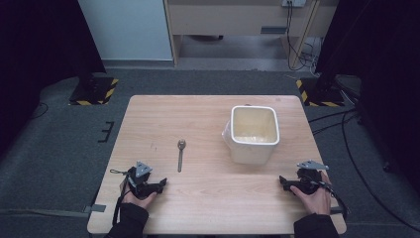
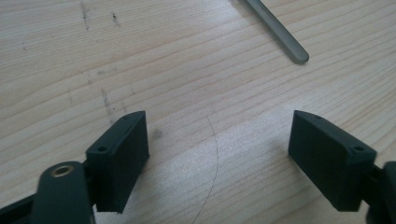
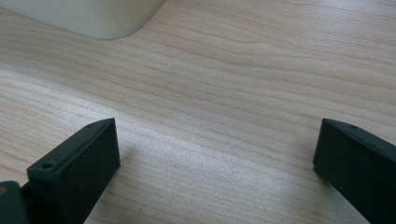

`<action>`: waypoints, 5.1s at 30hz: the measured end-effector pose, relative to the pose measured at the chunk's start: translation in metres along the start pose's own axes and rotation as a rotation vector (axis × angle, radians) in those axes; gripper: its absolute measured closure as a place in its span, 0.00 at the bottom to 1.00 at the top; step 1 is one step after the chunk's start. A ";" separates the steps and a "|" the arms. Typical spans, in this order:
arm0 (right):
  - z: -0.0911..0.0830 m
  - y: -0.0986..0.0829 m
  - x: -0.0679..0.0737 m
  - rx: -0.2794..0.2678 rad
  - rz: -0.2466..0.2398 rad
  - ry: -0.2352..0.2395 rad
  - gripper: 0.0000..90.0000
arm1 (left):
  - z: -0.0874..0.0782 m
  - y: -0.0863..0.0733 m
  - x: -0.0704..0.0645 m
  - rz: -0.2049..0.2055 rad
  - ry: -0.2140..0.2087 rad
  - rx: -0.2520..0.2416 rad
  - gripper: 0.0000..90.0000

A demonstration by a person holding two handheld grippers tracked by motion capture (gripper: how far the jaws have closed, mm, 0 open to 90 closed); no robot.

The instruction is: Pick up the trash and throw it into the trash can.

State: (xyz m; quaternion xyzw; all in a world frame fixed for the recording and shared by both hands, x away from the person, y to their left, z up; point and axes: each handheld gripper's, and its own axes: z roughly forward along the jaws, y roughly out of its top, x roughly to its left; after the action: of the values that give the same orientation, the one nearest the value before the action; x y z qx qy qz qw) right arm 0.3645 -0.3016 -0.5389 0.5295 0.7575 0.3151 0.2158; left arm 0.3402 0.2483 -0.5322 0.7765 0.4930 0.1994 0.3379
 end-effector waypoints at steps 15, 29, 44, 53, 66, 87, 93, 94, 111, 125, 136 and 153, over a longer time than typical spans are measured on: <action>-0.002 -0.002 0.001 0.000 0.006 -0.006 0.01 | -0.029 0.013 -0.002 -0.029 0.008 -0.165 0.28; -0.002 -0.002 0.001 -0.002 0.007 -0.006 0.01 | -0.049 0.028 -0.005 -0.042 0.004 -0.297 0.29; -0.002 -0.002 0.001 -0.002 0.007 -0.006 0.01 | -0.057 0.051 -0.010 -0.026 0.003 -0.359 0.29; -0.002 -0.002 0.001 -0.002 0.007 -0.006 0.01 | -0.060 0.071 -0.011 -0.018 0.008 -0.400 0.29; -0.002 -0.002 0.001 0.000 -0.003 0.001 0.00 | -0.052 0.091 -0.020 0.015 0.014 -0.428 0.29; -0.002 -0.002 0.001 0.000 -0.003 0.001 0.00 | -0.002 0.105 -0.033 0.043 0.020 -0.364 0.32; -0.002 -0.002 0.001 0.001 -0.004 0.002 0.00 | 0.017 0.101 -0.036 0.048 0.014 -0.330 0.33; -0.002 -0.002 0.001 0.000 -0.003 0.001 0.00 | 0.020 0.100 -0.036 0.048 0.014 -0.321 0.33; -0.002 -0.002 0.001 0.000 -0.003 0.001 0.00 | 0.062 0.092 -0.037 0.064 0.044 -0.156 0.43; -0.002 -0.002 0.001 0.000 -0.004 0.001 0.00 | 0.084 0.085 -0.031 0.017 0.080 -0.075 0.56; -0.002 -0.002 0.001 0.000 -0.004 0.001 0.00 | 0.091 0.083 -0.029 -0.012 0.079 -0.058 0.70; -0.002 -0.002 0.001 -0.001 -0.002 0.001 0.00 | 0.089 0.083 -0.030 -0.015 0.052 -0.053 0.88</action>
State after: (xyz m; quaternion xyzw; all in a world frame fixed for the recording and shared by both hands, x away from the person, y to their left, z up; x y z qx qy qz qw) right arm 0.3615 -0.3012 -0.5390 0.5286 0.7580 0.3154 0.2160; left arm 0.4374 0.1684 -0.5333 0.7580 0.5021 0.2301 0.3470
